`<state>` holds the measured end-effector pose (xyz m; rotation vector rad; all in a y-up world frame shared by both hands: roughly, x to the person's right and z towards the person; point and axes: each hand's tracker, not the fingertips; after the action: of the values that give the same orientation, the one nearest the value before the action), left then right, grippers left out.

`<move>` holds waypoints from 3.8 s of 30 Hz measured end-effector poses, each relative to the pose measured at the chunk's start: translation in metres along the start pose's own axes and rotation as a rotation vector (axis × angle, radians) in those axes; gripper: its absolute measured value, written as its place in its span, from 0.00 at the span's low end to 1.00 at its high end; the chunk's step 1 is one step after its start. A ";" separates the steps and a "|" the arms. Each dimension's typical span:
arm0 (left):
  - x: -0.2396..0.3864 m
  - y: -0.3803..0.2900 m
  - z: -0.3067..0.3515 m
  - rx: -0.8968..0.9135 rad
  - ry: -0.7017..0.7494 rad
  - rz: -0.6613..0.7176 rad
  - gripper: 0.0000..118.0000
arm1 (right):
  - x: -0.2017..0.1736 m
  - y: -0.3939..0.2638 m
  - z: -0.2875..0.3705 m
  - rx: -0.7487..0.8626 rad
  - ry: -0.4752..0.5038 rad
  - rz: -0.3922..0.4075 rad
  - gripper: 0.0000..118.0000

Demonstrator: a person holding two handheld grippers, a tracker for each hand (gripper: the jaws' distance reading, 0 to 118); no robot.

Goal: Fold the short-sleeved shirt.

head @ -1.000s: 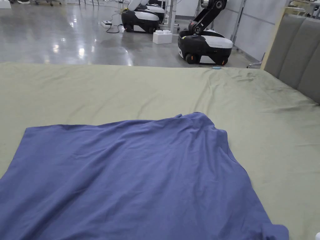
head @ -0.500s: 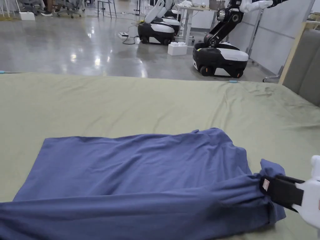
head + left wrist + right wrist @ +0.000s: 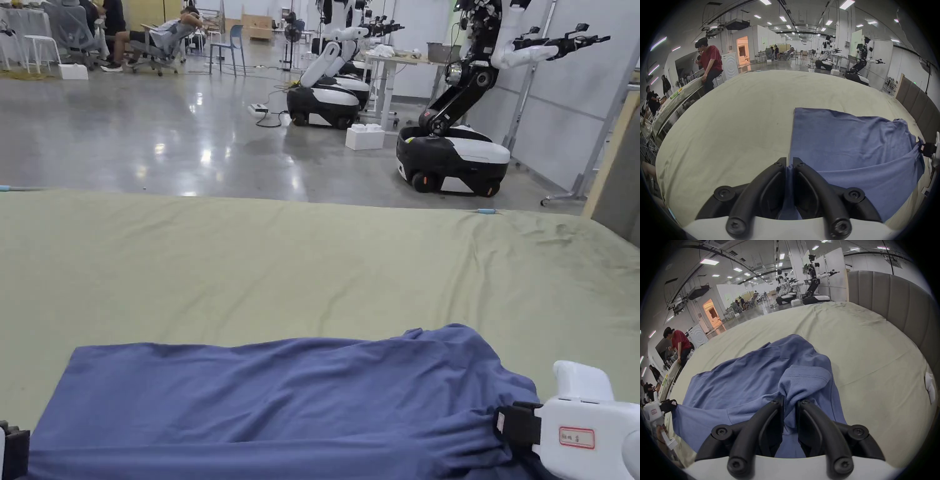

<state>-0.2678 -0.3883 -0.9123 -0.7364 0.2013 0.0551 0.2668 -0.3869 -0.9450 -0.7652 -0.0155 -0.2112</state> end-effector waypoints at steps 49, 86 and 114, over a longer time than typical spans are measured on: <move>-0.029 -0.099 0.062 -0.112 -0.117 0.037 0.06 | 0.023 -0.073 0.124 0.122 0.057 -0.081 0.06; -0.053 -0.083 0.187 0.024 -0.216 0.153 0.05 | 0.023 -0.103 0.191 -0.028 -0.026 0.028 0.10; -0.064 -0.120 0.227 0.041 0.020 0.052 0.09 | 0.007 -0.140 0.243 0.030 -0.029 0.041 0.35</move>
<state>-0.2794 -0.3233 -0.6565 -0.6909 0.2397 0.0925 0.2616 -0.3189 -0.6730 -0.7378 -0.0305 -0.1600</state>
